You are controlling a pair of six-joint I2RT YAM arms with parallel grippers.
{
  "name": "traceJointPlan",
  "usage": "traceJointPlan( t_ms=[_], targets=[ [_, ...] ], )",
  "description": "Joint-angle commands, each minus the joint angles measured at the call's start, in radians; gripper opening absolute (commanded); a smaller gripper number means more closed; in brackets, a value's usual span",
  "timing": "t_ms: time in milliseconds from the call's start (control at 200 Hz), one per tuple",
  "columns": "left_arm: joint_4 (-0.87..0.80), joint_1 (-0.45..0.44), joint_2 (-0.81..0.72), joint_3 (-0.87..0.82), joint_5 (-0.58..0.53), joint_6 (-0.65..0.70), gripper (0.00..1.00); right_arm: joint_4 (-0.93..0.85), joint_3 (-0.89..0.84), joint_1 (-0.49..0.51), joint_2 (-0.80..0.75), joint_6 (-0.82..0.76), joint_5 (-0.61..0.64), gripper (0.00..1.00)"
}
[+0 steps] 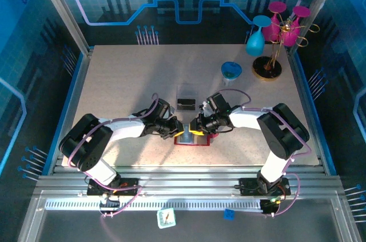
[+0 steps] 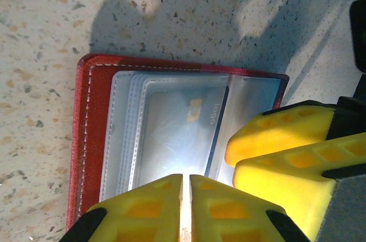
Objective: Take the credit cards out of the card holder
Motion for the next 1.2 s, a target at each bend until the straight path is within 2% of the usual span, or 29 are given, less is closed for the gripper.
traceJointPlan(
  t_ms=[0, 290, 690, 1196],
  targets=[
    [0.002, 0.004, 0.012, -0.005, 0.014, 0.000, 0.12, 0.015, 0.023, 0.017, 0.027, 0.007, -0.025, 0.27],
    [-0.047, 0.005, 0.020, 0.014, 0.003, 0.029, 0.11, 0.022, 0.025, 0.023, 0.035, 0.016, -0.025, 0.27],
    [-0.030, 0.004, 0.038, 0.006, 0.009, 0.026, 0.11, -0.021, 0.037, 0.023, 0.007, 0.000, -0.002, 0.24],
    [-0.033, 0.005, 0.035, 0.005, 0.010, 0.025, 0.10, 0.033, 0.024, 0.028, 0.057, 0.016, -0.032, 0.22]
  ],
)
